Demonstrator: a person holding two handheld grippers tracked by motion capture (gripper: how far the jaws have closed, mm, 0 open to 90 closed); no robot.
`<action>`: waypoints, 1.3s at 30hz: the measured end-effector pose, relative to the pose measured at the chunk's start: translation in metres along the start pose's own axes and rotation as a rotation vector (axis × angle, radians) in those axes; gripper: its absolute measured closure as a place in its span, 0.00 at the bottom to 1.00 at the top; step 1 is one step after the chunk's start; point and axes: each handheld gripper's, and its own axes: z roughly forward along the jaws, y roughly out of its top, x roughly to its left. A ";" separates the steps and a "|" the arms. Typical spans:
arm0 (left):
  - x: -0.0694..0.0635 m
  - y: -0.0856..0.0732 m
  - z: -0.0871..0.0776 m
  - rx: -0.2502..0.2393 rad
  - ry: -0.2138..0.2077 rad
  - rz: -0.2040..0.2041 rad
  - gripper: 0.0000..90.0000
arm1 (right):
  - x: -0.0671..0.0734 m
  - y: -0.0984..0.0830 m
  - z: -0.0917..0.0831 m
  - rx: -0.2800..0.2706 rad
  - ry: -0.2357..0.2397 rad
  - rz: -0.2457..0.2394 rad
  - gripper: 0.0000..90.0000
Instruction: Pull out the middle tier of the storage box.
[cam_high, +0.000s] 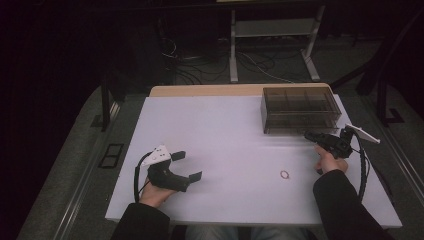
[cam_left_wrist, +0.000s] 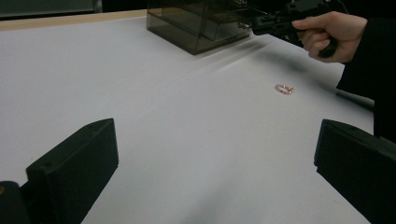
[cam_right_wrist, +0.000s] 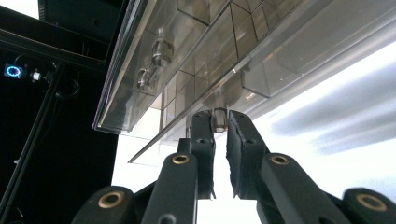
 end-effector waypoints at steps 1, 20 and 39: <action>0.000 0.000 0.000 0.000 0.000 0.000 0.00 | 0.000 0.000 0.000 0.000 0.000 0.000 0.89; 0.000 0.000 0.000 0.003 0.000 0.005 0.00 | 0.006 -0.008 -0.005 -0.007 -0.042 -0.045 0.88; -0.001 0.000 0.000 0.002 0.000 0.008 0.00 | 0.020 -0.015 -0.015 0.029 -0.065 -0.172 0.78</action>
